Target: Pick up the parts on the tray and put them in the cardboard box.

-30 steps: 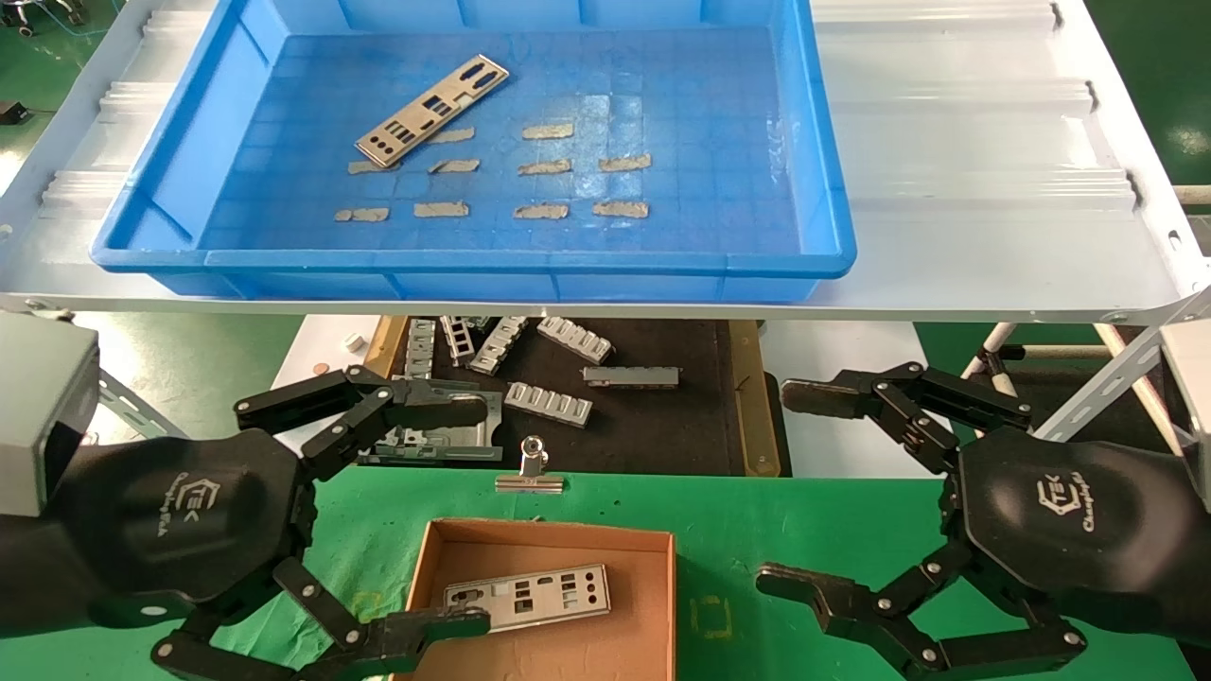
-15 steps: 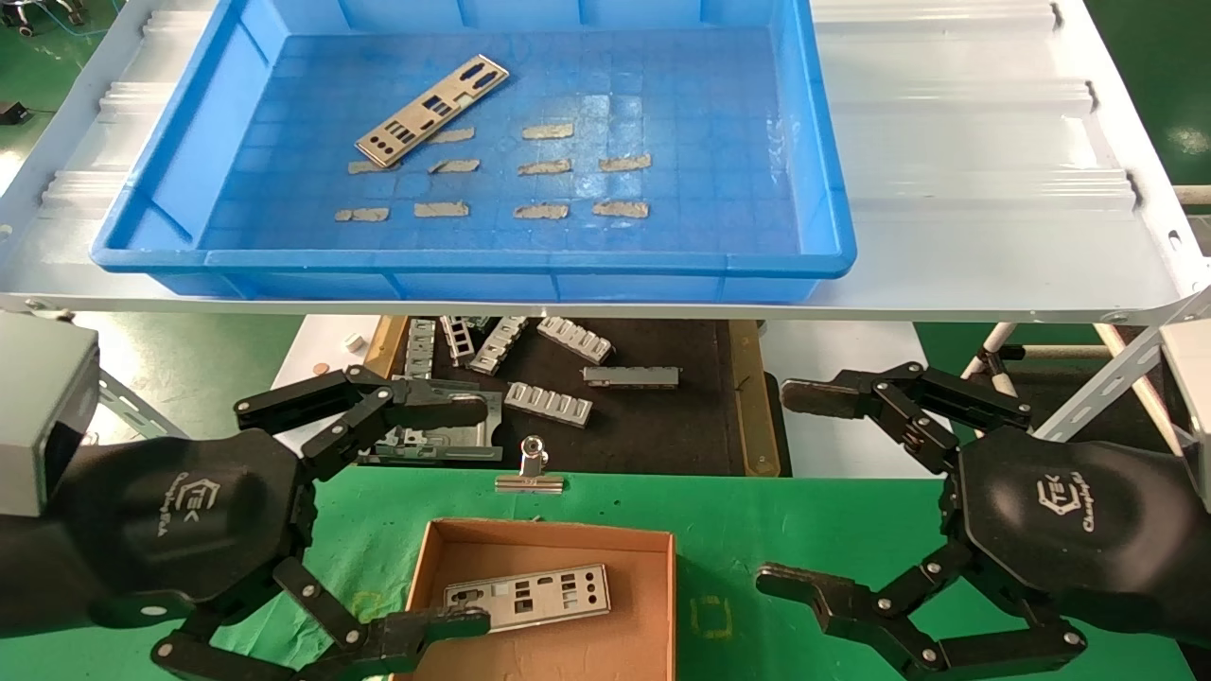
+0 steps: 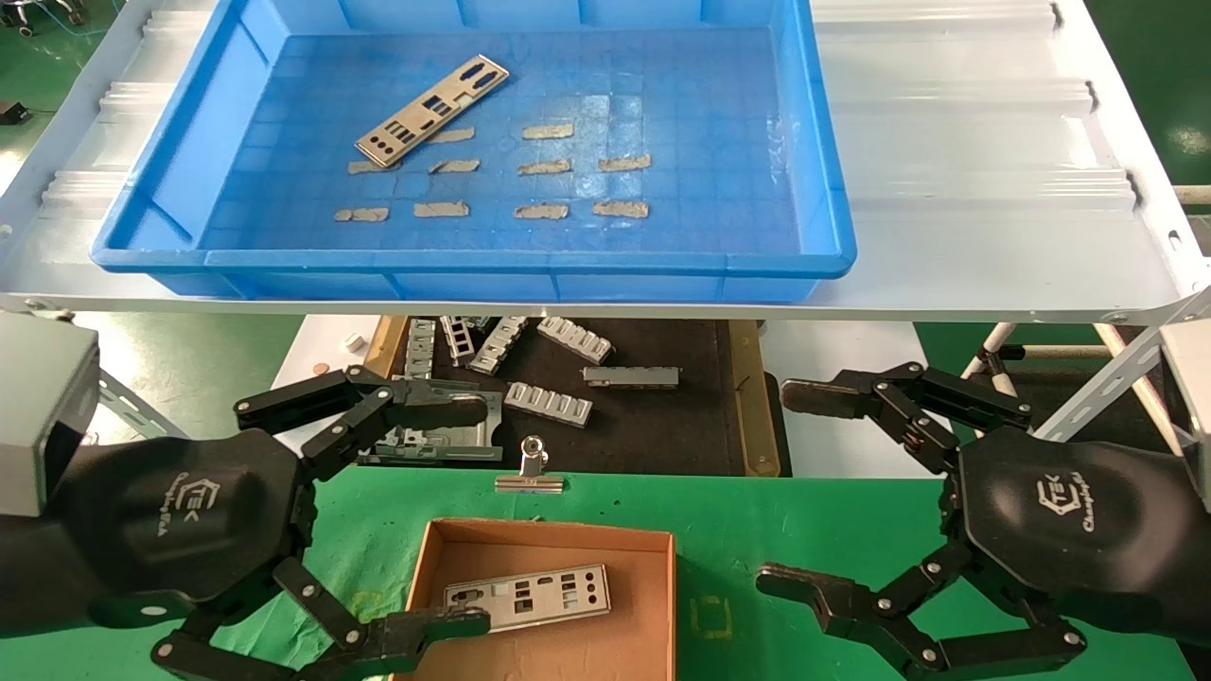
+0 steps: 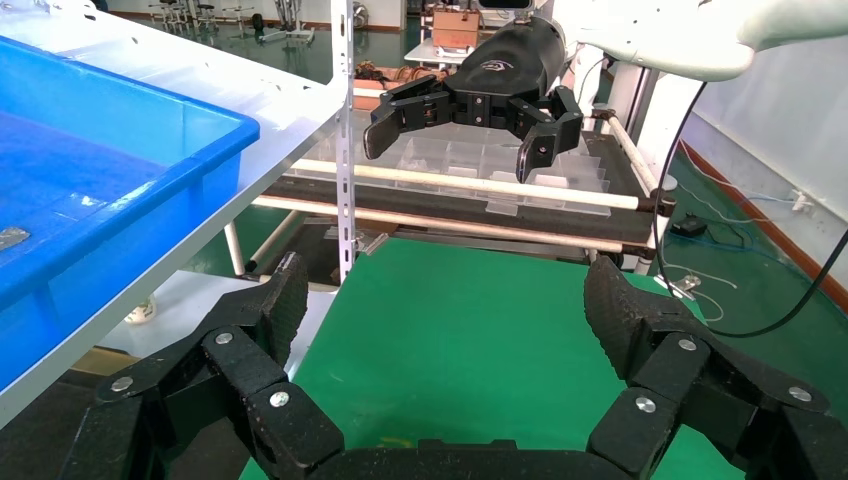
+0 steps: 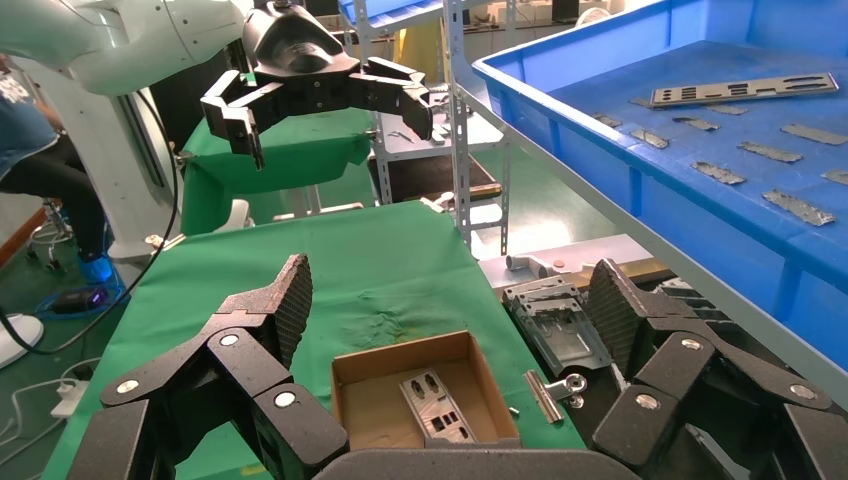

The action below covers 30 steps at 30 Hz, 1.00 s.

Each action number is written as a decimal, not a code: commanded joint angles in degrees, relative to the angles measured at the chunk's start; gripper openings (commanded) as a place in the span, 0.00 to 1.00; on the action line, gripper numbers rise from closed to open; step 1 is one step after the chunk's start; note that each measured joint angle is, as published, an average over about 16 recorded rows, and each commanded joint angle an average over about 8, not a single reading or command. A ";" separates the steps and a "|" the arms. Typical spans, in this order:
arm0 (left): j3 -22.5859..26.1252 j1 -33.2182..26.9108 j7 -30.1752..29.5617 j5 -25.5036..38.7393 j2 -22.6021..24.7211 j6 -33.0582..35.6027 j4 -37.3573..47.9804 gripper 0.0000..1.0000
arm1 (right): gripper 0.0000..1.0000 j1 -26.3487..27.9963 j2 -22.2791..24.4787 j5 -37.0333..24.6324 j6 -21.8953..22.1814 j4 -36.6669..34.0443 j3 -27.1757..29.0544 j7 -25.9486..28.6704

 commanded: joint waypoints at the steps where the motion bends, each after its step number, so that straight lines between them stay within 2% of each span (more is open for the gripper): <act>1: 0.00 0.00 0.00 0.00 0.00 0.00 0.00 1.00 | 1.00 0.00 0.00 0.00 0.00 0.00 0.00 0.00; 30: 0.00 0.00 0.00 0.00 0.00 0.00 0.00 1.00 | 1.00 0.00 0.00 0.00 0.00 0.00 0.00 0.00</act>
